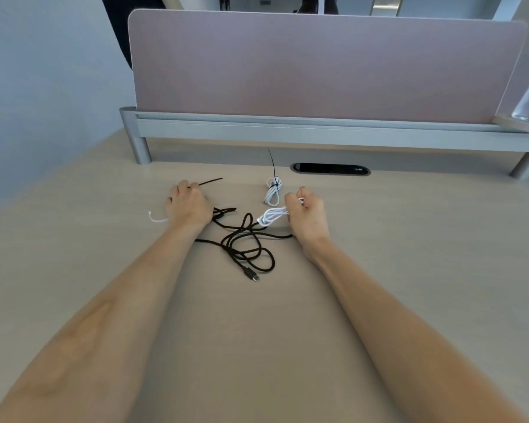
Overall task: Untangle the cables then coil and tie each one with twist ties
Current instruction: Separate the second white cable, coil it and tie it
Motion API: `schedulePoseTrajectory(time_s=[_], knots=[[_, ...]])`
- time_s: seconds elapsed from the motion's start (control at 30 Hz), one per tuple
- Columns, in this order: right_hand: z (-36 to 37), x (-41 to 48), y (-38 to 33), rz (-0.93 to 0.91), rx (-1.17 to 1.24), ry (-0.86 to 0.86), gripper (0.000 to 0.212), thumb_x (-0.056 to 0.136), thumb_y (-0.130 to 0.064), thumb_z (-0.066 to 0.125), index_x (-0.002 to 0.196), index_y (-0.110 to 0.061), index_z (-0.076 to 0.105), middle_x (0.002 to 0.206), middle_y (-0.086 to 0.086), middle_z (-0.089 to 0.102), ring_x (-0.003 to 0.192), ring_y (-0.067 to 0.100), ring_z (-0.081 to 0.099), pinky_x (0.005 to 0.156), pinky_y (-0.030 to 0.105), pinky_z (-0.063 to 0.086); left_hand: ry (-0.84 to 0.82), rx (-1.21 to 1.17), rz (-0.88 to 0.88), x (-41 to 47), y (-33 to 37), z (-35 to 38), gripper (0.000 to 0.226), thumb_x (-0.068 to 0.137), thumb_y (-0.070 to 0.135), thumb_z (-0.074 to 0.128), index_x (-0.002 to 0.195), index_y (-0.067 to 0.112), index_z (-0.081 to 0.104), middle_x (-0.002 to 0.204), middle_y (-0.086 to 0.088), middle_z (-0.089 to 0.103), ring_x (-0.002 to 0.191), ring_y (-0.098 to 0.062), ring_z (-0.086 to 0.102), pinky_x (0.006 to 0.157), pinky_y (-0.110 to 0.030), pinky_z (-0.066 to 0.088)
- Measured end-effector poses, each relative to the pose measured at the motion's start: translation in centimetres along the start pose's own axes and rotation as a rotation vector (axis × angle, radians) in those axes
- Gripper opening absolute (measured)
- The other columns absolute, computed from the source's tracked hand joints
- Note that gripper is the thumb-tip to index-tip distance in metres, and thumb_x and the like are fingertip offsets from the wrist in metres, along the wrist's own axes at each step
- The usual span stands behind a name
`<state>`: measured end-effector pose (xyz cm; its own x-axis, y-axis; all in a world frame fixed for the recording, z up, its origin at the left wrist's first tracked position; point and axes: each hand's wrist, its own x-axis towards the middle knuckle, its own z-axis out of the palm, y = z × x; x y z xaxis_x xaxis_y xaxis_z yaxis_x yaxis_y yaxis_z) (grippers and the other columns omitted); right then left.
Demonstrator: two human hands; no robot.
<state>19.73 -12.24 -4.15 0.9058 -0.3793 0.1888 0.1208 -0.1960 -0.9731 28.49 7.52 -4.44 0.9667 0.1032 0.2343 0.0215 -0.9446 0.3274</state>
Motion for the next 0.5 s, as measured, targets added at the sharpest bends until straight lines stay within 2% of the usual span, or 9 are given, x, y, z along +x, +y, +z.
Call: schedulePoseTrajectory(time_s=[0.07, 0.13, 0.27, 0.4, 0.5], knots=[[0.0, 0.3, 0.3, 0.007, 0.030, -0.009, 0.025, 0.081, -0.017, 0.047, 0.064, -0.021, 0.030, 0.056, -0.002, 0.029, 0.054, 0.015, 0.023, 0.047, 0.029, 0.019, -0.039, 0.015, -0.071, 1.0, 0.2, 0.0, 0.045, 0.096, 0.018, 0.035, 0.137, 0.001, 0.039, 0.146, -0.016, 0.035, 0.135, -0.034, 0.029, 0.109, -0.044, 0.024], [-0.2, 0.4, 0.5, 0.012, 0.044, -0.021, 0.025, 0.080, -0.018, 0.047, 0.064, -0.022, 0.029, 0.054, -0.005, 0.027, 0.052, 0.014, 0.022, 0.047, 0.028, 0.018, -0.056, 0.051, -0.090, 1.7, 0.4, 0.0, 0.043, 0.095, 0.014, 0.037, 0.136, 0.000, 0.039, 0.143, -0.018, 0.038, 0.133, -0.034, 0.031, 0.108, -0.043, 0.027], [-0.3, 0.2, 0.5, 0.019, 0.071, -0.028, 0.028, 0.082, -0.013, 0.047, 0.063, -0.022, 0.029, 0.053, -0.006, 0.027, 0.051, 0.014, 0.021, 0.047, 0.026, 0.018, -0.002, 0.103, -0.043, 2.2, 0.6, -0.2, 0.042, 0.088, 0.002, 0.048, 0.129, -0.001, 0.042, 0.135, -0.020, 0.042, 0.128, -0.037, 0.036, 0.101, -0.043, 0.034], [-0.4, -0.2, 0.2, 0.043, 0.094, -0.037, 0.028, 0.085, -0.009, 0.046, 0.065, -0.020, 0.029, 0.052, -0.004, 0.028, 0.049, 0.013, 0.022, 0.044, 0.025, 0.018, 0.001, 0.123, -0.002, 2.2, 0.4, -0.2, 0.036, 0.088, 0.000, 0.049, 0.124, -0.003, 0.048, 0.130, -0.023, 0.046, 0.125, -0.038, 0.037, 0.100, -0.043, 0.036], [-0.6, -0.2, -0.2, 0.067, 0.139, -0.027, 0.028, 0.086, -0.008, 0.045, 0.067, -0.020, 0.029, 0.052, -0.003, 0.028, 0.046, 0.012, 0.021, 0.042, 0.023, 0.016, 0.089, 0.125, 0.110, 2.3, 0.1, -0.2, 0.034, 0.085, -0.003, 0.050, 0.119, 0.001, 0.056, 0.125, -0.021, 0.047, 0.120, -0.038, 0.039, 0.097, -0.044, 0.036]])
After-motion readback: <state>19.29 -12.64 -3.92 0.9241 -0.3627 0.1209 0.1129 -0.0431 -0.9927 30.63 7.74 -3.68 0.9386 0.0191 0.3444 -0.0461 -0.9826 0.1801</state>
